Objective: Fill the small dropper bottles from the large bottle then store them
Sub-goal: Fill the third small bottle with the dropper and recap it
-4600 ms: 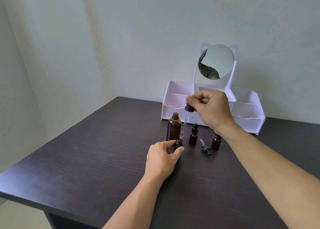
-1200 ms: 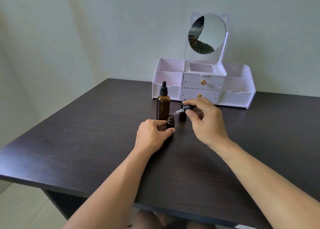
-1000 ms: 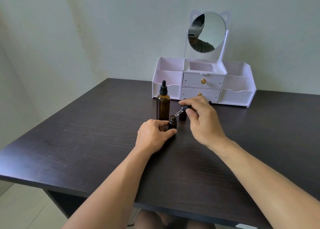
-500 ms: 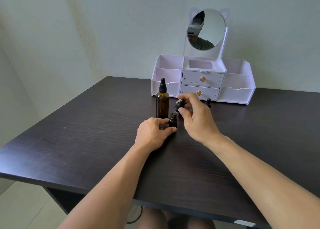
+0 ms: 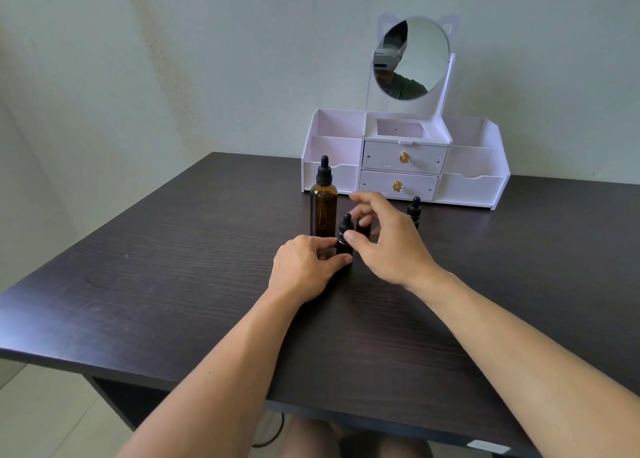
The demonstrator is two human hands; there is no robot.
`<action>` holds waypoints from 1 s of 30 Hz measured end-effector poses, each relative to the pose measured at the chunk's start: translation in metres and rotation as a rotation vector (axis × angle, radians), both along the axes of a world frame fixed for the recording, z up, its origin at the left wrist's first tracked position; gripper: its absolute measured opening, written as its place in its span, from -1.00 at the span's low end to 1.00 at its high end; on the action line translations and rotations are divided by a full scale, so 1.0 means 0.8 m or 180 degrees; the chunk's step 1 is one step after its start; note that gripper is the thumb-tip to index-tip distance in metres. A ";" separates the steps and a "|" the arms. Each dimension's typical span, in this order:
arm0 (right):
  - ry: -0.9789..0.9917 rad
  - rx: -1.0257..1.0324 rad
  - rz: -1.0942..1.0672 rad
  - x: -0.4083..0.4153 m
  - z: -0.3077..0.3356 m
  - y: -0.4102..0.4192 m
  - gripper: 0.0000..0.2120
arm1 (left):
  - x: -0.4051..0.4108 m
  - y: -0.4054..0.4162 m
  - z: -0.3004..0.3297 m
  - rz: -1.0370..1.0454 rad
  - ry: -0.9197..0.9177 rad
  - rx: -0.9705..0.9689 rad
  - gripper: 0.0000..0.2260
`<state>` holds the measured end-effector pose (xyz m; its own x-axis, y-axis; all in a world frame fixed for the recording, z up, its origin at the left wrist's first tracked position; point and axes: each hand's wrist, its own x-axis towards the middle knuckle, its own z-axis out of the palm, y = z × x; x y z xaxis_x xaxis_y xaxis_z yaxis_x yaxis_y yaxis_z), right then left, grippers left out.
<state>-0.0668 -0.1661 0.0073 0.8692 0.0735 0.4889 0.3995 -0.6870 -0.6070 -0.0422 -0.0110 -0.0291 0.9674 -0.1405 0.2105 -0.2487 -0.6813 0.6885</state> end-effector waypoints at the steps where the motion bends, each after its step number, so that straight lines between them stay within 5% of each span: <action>1: 0.0042 0.0040 -0.0019 -0.002 0.002 0.000 -0.43 | 0.001 0.000 0.000 0.0006 0.0011 -0.0001 -0.54; 21: 0.0073 0.0457 -0.0474 -0.024 0.016 0.004 -0.41 | 0.006 -0.001 -0.003 0.0035 0.0030 -0.0045 -0.56; 30: 0.0250 0.0391 0.0173 -0.012 0.005 0.009 -0.44 | 0.009 0.000 -0.006 -0.0011 -0.0044 0.0038 -0.60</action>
